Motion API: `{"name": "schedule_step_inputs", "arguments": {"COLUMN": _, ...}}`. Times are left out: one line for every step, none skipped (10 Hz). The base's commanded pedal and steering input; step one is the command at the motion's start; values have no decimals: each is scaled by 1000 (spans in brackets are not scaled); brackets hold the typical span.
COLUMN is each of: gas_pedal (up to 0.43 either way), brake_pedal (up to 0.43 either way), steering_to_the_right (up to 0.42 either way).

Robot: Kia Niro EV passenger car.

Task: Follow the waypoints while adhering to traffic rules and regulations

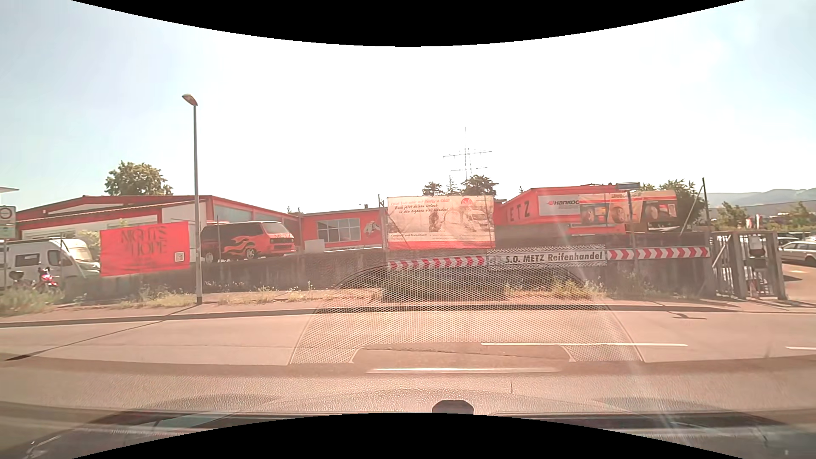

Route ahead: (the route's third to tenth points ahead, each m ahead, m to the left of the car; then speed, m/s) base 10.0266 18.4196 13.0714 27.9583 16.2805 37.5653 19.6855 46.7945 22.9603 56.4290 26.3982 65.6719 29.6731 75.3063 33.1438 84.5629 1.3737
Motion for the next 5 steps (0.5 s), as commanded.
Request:
{"name": "schedule_step_inputs", "arguments": {"gas_pedal": 0, "brake_pedal": 220, "steering_to_the_right": -507}}
{"name": "schedule_step_inputs", "arguments": {"gas_pedal": 0, "brake_pedal": 238, "steering_to_the_right": -517}}
{"name": "schedule_step_inputs", "arguments": {"gas_pedal": 0, "brake_pedal": 244, "steering_to_the_right": -520}}
{"name": "schedule_step_inputs", "arguments": {"gas_pedal": 0, "brake_pedal": 250, "steering_to_the_right": -520}}
{"name": "schedule_step_inputs", "arguments": {"gas_pedal": 0, "brake_pedal": 250, "steering_to_the_right": -516}}
